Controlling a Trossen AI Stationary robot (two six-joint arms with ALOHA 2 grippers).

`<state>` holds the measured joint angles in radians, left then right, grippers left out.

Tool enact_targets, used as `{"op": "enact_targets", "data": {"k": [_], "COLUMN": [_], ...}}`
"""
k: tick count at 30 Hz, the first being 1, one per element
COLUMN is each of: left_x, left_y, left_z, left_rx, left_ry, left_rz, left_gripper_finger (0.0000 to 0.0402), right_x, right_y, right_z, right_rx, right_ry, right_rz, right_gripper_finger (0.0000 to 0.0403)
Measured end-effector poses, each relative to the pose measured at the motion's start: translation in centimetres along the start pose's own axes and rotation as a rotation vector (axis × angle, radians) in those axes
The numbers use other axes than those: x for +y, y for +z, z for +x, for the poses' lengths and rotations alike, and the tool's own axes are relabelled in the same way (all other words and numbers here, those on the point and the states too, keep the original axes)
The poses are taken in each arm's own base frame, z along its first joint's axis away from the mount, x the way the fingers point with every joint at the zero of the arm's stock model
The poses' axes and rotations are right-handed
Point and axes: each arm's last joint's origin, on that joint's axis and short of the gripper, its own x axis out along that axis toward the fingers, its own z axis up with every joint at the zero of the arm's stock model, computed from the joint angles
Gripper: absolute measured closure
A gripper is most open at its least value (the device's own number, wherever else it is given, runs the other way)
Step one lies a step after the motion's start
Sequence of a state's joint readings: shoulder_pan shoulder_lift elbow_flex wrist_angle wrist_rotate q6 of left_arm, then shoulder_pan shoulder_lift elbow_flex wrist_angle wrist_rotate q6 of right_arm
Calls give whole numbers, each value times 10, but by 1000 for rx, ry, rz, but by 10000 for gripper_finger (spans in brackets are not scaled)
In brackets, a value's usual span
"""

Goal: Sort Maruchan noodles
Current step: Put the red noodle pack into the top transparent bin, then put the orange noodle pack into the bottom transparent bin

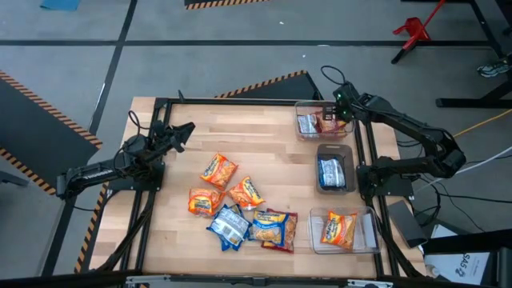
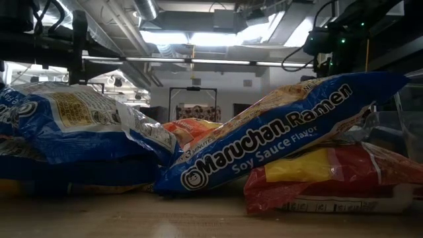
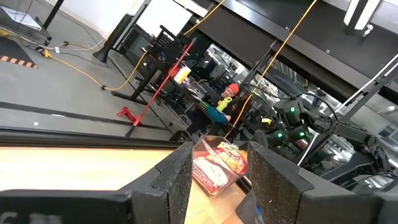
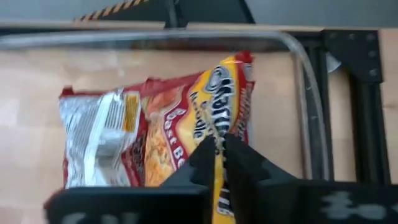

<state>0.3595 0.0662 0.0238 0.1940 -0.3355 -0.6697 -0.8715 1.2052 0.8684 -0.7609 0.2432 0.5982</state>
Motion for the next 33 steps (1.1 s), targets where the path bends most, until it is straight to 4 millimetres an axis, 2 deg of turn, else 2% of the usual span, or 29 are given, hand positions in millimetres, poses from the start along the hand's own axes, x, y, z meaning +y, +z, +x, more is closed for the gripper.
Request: {"op": "enact_targets", "data": {"k": [8,13,16,20,24,29,33], "left_x": [0,0,0,0,0,0,0], "left_y": [0,0,0,0,0,0,0], "left_z": [0,0,0,0,0,0,0], "left_rx": [0,5,6,7,7,7,7], "left_ry": [0,-7,-8,-9,-9,-9,-9], "left_rz": [0,0,0,0,0,0,0], "left_gripper_finger": [255,255,255,255,255,255,255], "right_x": [-2,-2,6,40,84,140,172], "right_y": [-2,8,9,3,-14,-53,-95], "right_z": [-2,-17,-19,-22,-27,-32,-31], "right_rx": [17,-54,-35,-22,-30,-15,78], "right_ry": [-10,-35,77,354,581,801,904], "right_rz": [-8,-1,-26,-100,-195,-329,-410], "right_gripper_finger": [262,250,256,259,260,260,260]}}
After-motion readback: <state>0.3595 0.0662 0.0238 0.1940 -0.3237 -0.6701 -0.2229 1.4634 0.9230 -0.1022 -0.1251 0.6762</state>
